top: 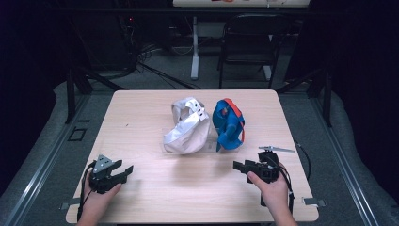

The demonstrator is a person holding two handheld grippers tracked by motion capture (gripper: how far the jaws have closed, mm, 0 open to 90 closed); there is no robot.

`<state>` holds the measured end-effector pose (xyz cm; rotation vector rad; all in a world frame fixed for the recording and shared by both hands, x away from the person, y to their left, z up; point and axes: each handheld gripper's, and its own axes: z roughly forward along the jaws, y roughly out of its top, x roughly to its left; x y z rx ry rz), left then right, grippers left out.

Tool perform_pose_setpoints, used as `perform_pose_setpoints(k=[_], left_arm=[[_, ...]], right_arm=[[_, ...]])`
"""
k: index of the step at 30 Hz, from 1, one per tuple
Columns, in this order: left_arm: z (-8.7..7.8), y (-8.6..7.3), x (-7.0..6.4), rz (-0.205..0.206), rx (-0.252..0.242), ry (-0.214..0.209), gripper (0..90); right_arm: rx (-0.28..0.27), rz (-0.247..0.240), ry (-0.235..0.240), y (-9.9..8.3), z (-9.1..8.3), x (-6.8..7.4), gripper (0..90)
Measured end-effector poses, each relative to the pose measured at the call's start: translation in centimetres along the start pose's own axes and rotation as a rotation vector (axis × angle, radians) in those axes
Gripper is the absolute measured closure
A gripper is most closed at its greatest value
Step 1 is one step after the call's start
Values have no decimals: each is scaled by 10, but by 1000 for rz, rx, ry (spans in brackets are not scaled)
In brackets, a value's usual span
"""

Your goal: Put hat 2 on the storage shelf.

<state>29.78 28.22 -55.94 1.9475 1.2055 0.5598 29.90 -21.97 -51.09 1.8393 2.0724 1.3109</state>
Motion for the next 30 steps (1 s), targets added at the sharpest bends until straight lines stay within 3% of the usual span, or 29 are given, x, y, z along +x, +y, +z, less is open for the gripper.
perform_pose_setpoints(k=[5, 9, 14, 19, 23, 29, 30], left_arm=[[0, 0, 0, -2, 0, -1, 460], [0, 0, 0, 2, -2, -3, 461], [1, 0, 0, 2, -1, -5, 460], [1, 1, -1, 11, 9, -14, 460], [2, 1, -1, 14, 15, -17, 459], [5, 1, -1, 15, 7, -28, 461], [5, 1, -1, 14, 4, -30, 462]], right_arm=[[-13, -30, -2, -15, 4, 0, 412], [-60, -80, -44, -24, 8, -3, 412], [-83, -56, -41, -33, 11, -11, 414], [-80, -66, -59, -39, 16, -17, 416], [-91, -72, -85, -40, 16, -19, 416], [-88, -51, -62, -39, 16, -23, 430], [-91, -65, -78, -39, 16, -22, 430]])
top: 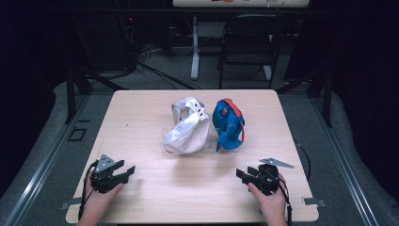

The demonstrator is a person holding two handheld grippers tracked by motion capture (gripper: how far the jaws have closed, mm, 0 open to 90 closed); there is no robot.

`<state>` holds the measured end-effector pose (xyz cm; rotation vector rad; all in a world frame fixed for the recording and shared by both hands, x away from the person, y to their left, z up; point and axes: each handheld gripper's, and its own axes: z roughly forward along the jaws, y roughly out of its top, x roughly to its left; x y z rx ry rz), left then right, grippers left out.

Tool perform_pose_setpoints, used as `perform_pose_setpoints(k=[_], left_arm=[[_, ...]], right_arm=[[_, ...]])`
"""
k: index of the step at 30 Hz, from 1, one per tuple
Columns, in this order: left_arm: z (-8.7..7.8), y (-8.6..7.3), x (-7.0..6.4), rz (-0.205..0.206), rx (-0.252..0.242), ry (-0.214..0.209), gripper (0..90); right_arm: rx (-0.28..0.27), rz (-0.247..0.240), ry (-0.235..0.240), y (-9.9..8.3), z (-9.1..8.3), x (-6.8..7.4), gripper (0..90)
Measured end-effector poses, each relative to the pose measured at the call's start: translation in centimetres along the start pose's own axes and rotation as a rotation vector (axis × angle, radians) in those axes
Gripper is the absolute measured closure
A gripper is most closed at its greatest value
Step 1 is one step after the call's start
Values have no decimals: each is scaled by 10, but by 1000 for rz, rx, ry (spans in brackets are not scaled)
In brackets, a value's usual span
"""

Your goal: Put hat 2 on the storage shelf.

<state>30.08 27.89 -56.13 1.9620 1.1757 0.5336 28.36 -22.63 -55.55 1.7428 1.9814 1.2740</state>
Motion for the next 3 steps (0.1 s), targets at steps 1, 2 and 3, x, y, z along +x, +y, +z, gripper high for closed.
perform_pose_setpoints(k=[1, 2, 3], left_arm=[[0, 1, 0, 2, -6, -3, 462], [0, 1, 0, 2, -9, -6, 463], [0, 2, 0, 10, -9, -9, 462]], right_arm=[[3, -31, -22, 0, 0, 1, 431], [1, -59, -37, 1, 0, 2, 431], [-2, -83, -56, 1, 0, 3, 431]])
